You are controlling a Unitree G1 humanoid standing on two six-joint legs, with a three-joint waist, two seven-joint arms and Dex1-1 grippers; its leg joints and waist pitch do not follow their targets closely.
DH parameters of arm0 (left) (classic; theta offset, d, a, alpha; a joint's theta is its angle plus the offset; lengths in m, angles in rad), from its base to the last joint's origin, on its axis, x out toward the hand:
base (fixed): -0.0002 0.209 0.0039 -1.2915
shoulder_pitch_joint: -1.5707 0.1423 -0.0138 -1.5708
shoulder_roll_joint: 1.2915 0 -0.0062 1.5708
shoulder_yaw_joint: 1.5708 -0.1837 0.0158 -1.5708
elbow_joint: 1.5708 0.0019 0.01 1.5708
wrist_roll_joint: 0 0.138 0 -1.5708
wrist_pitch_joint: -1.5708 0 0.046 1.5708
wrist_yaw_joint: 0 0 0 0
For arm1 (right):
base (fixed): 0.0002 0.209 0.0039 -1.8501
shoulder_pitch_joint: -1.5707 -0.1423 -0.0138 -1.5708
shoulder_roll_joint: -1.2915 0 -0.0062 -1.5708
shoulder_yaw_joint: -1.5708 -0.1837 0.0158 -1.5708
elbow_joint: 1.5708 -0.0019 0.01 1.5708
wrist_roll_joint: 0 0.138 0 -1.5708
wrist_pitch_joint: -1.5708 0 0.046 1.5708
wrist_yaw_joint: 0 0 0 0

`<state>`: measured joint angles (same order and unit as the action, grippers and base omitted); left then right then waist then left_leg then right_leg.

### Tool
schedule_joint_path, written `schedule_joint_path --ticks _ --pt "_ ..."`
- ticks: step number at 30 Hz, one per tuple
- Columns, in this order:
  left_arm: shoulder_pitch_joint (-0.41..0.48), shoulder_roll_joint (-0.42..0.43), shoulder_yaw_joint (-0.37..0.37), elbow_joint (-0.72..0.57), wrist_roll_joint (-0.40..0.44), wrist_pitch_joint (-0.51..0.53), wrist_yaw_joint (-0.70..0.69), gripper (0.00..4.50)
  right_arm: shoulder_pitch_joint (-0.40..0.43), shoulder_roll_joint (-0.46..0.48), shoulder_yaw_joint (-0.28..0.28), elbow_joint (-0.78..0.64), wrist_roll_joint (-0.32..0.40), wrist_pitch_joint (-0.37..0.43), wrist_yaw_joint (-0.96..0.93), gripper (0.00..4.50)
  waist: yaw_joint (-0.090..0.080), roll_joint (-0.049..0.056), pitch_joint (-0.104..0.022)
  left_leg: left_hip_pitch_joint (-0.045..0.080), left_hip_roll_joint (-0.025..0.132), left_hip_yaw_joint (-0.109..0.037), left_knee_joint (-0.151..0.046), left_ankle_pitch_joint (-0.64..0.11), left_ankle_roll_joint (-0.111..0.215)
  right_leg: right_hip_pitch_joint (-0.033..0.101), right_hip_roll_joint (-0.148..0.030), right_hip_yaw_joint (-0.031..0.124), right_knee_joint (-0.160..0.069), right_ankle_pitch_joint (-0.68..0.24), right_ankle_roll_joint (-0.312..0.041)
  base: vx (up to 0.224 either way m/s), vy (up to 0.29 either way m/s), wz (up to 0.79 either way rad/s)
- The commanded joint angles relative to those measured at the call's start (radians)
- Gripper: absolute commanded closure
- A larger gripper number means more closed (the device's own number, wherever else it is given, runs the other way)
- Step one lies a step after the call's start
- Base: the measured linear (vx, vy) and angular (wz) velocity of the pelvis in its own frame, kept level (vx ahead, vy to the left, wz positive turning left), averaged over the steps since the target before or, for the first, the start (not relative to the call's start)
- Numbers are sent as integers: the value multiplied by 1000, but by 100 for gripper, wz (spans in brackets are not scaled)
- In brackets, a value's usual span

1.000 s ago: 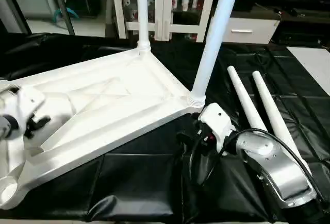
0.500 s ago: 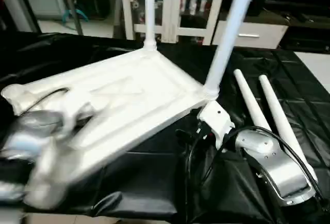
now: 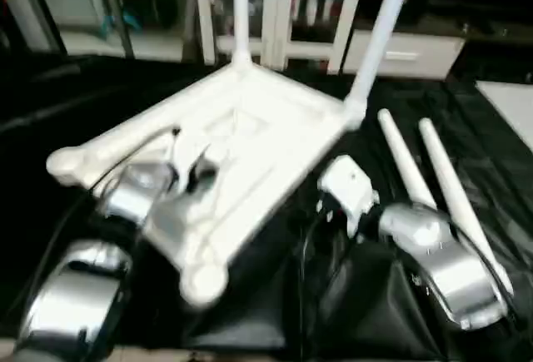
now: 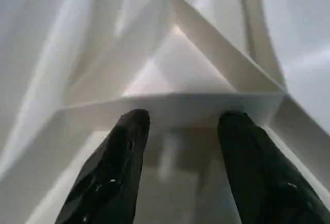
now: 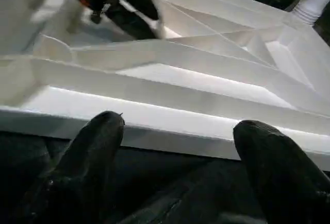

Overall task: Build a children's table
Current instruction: Rotate table base

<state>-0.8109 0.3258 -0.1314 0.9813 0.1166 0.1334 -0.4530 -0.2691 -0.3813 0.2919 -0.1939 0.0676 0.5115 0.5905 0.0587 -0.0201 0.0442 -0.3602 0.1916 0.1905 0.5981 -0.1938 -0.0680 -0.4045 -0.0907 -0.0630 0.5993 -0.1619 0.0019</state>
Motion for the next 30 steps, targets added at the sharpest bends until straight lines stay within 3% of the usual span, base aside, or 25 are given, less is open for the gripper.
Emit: schedule_joint_path --ticks 1,5,6,7,10,12,13,14,15,16,17,19,22,25,26,29,30 --pt "-38 -20 34 -29 -46 -83 3 202 -9 0 0 -17 -5 3 -8 62 -2 11 -66 14 31 -19 -73 -239 2 47 -47 42 -68 -183 -198 0 0 0" --pt "-6 -2 57 -120 -94 -121 -88 202 -5 -1 -11 -24 -2 4 -12 62 -5 15 -65 10 34 -20 -75 -228 -1 49 -47 41 -61 -142 -220 0 0 0" --pt "34 44 79 -220 -142 -136 -198 202 2 -5 -26 -30 4 3 -14 62 -4 23 -65 11 33 -21 -75 -230 -3 49 -47 41 -60 -141 -222 0 0 0" --pt "41 53 82 -237 -149 -137 -217 174 3 -6 -29 -31 4 3 -15 62 -9 16 -64 4 36 -21 -79 -224 -4 55 -50 41 -57 -134 -228 0 0 0" --pt "103 159 87 -380 -202 -106 -391 165 13 -15 -47 -36 12 1 -12 62 -21 25 -62 9 36 -20 -80 -242 -14 49 -47 41 -54 -150 -231 0 0 0" --pt "110 178 84 -392 -210 -111 -427 142 15 -16 -49 -38 13 2 -10 62 -25 27 -58 15 34 -17 -79 -278 -22 42 -42 42 -60 -193 -224 0 0 0" --pt "158 271 55 -465 -223 -91 -554 132 21 -30 -56 -49 28 2 14 62 -18 31 -56 20 37 -19 -82 -303 -31 39 -48 44 -63 -234 -218 0 0 0" --pt "158 271 55 -465 -223 -91 -554 123 21 -30 -56 -49 28 2 14 62 -17 31 -55 16 40 -22 -86 -302 -32 43 -50 45 -61 -240 -212 0 0 0" --pt "191 334 32 -512 -226 -76 -633 115 26 -43 -60 -60 40 3 35 62 -20 33 -53 18 37 -18 -85 -307 -37 38 -43 45 -61 -239 -204 0 0 0" --pt "223 392 8 -555 -223 -60 -703 104 30 -58 -64 -71 54 4 59 62 -16 38 -56 21 41 -24 -87 -308 -41 41 -51 46 -57 -237 -204 0 0 0" --pt "232 406 2 -567 -221 -57 -719 104 32 -64 -64 -75 58 5 68 62 -24 38 -49 16 39 -19 -91 -314 -41 37 -41 47 -58 -240 -199 0 0 0" --pt "305 512 -58 -659 -203 -37 -851 78 52 -135 -66 -128 112 20 173 62 -22 43 -46 21 41 -18 -91 -335 -43 35 -43 49 -60 -249 -201 0 0 0" --pt "344 562 -95 -729 -214 -23 -937 56 70 -198 -74 -183 165 51 257 62 -16 46 -44 29 43 -16 -92 -351 -39 34 -44 51 -61 -252 -210 0 0 0" --pt "365 590 -123 -775 -209 -24 -986 32 82 -244 -79 -216 186 65 301 62 -6 46 -41 29 42 -16 -93 -377 -47 33 -47 51 -67 -309 -204 0 0 0" --pt "369 593 -134 -779 -194 -43 -993 32 87 -263 -79 -227 189 69 315 62 -6 51 -39 28 39 -17 -93 -387 -52 32 -47 51 -68 -336 -198 0 0 0" --pt "371 594 -162 -772 -150 -85 -1006 32 96 -284 -84 -243 186 74 328 62 -8 45 -39 28 37 -20 -92 -403 -52 33 -47 52 -76 -392 -175 0 0 0" --pt "372 595 -179 -771 -127 -101 -1003 32 99 -295 -86 -249 189 76 330 62 -8 47 -39 28 37 -21 -90 -402 -52 32 -48 53 -76 -400 -171 0 0 0"
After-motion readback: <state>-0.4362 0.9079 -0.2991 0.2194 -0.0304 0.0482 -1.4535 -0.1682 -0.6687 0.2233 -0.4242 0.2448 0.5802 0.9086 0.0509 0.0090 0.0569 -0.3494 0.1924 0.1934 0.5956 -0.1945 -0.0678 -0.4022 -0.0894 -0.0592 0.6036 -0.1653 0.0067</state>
